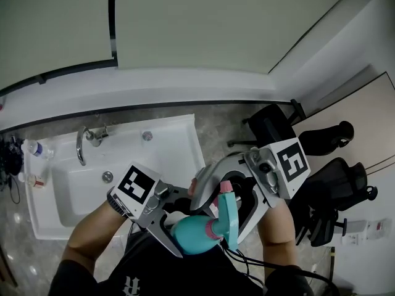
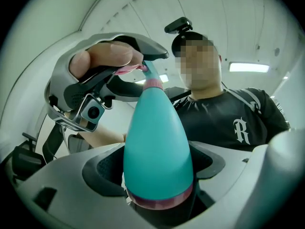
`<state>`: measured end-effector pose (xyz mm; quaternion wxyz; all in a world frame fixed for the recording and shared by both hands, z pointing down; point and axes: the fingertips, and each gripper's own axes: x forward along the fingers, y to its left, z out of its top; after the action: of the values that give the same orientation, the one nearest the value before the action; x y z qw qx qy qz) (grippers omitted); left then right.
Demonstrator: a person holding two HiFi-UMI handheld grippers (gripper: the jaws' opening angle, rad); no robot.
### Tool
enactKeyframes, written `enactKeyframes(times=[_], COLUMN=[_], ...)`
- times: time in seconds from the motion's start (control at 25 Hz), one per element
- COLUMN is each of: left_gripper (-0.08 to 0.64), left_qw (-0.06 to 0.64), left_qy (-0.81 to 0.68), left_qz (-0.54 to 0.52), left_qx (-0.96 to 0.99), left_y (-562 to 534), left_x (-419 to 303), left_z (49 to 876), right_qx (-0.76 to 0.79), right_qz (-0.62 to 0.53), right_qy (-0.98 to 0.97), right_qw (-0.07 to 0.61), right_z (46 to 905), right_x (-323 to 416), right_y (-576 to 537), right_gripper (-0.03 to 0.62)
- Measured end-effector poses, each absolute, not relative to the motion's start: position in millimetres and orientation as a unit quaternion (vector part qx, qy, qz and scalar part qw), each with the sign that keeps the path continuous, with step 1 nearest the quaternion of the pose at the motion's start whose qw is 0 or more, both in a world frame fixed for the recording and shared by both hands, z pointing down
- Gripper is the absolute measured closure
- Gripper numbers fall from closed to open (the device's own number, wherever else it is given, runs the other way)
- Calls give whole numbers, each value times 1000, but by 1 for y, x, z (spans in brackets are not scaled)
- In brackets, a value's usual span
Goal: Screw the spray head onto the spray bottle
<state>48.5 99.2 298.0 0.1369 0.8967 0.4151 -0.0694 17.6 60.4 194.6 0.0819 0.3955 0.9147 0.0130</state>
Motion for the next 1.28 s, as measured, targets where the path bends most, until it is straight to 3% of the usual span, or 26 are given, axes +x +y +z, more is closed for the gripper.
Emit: enactKeyframes(times=[0.24,0.4,0.76,1.0,1.28], left_gripper=[169,169,169,169,169], left_qw=[133,144,93,60,-5], left_qy=[366,267,63,-114,-320], left_qz=[-81,-85,-41,33,138], left_qx=[917,949,993,991,937], left_y=[81,40,-16,-62,-111], left_x=[42,39,43,38,24], left_z=[303,303,317,338,372], right_qx=[293,153,-40,-213,-372], right_qz=[-12,-30,-11,-11,-42], right_qy=[954,987,999,975,924], right_qw=[57,48,11,-58,-75], right_z=[200,198,205,231,262], right_x=[7,10,6,15,21], right_y=[36,-4,-44,-80,-113], right_gripper=[324,445,465,466,466])
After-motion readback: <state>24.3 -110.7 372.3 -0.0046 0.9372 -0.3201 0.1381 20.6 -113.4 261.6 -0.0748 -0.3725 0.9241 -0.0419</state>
